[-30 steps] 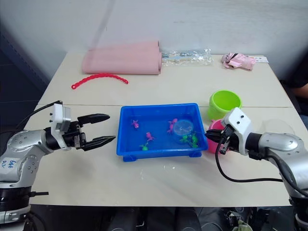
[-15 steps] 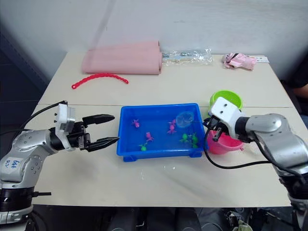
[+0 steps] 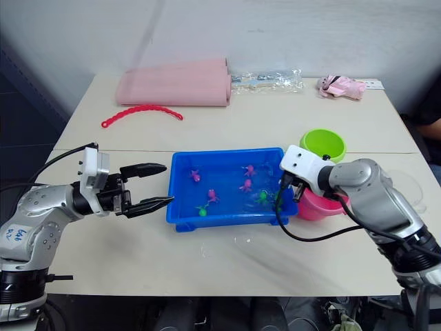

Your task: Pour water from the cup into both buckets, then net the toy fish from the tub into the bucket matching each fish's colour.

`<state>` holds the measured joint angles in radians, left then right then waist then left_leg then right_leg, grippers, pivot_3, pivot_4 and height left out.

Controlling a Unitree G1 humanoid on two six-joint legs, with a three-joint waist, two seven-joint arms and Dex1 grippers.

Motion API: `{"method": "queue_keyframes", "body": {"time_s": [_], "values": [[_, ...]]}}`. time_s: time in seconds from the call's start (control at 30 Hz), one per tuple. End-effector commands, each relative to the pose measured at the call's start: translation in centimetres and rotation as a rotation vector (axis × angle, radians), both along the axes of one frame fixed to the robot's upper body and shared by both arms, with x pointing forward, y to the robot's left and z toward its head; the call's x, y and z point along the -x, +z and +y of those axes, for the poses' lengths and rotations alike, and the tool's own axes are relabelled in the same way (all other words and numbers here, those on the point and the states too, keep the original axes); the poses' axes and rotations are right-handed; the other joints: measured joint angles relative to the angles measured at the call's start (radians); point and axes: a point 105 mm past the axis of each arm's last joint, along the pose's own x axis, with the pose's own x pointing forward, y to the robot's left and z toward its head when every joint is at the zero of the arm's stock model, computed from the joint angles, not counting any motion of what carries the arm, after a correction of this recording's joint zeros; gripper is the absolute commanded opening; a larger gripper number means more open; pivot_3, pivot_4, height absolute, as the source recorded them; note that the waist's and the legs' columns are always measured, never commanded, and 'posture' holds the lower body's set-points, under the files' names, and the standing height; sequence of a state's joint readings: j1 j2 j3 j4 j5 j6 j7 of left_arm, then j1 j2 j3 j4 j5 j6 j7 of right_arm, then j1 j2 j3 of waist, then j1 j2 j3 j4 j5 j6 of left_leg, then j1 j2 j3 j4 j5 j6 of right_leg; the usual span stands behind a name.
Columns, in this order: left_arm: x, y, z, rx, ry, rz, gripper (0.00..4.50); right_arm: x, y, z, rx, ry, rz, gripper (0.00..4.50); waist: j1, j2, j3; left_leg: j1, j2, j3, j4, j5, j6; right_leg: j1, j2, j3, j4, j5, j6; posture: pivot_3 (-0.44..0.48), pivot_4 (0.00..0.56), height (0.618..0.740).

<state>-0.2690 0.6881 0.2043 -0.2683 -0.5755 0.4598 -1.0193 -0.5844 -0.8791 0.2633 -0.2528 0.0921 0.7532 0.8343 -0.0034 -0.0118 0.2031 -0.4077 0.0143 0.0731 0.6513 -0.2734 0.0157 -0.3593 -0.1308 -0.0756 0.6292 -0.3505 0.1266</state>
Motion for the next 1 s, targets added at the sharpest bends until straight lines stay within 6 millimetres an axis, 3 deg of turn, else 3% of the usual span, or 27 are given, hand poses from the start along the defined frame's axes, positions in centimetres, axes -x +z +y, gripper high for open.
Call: {"method": "queue_keyframes", "body": {"time_s": [0.03,0.17,0.63,1.0], "values": [[0.5,0.8,-0.4,-0.003,-0.023,-0.038,4.36,-0.4,1.7,0.3,-0.077,-0.026,-0.058,0.00,0.000,0.000,0.000,0.000,0.000,0.000,0.000,0.000,0.000,0.000,0.000,0.000,0.000,0.000,0.000,0.000,0.150,0.740],[0.6,0.7,-0.4,-0.003,-0.022,-0.035,4.36,-0.6,1.6,0.7,-0.191,-0.058,-0.046,0.00,0.000,0.000,0.000,0.000,0.000,0.000,0.000,0.000,0.000,0.000,0.000,0.000,0.000,0.000,0.000,0.000,0.150,0.740],[0.4,0.4,-0.5,0.003,-0.033,-0.025,4.36,0.2,1.8,0.6,-0.342,-0.022,-0.098,0.00,0.001,0.000,0.000,0.000,0.000,0.000,-0.001,0.000,0.000,0.000,0.000,0.000,0.001,0.000,0.000,0.000,0.150,0.740],[-0.3,0.7,-1.1,0.056,-0.082,0.000,4.36,4.7,0.7,-0.8,-0.454,0.013,-0.042,0.00,0.004,0.000,0.000,0.000,0.000,0.000,-0.001,0.000,0.000,0.001,0.000,0.000,0.003,0.000,0.000,0.000,0.150,0.740]]}}
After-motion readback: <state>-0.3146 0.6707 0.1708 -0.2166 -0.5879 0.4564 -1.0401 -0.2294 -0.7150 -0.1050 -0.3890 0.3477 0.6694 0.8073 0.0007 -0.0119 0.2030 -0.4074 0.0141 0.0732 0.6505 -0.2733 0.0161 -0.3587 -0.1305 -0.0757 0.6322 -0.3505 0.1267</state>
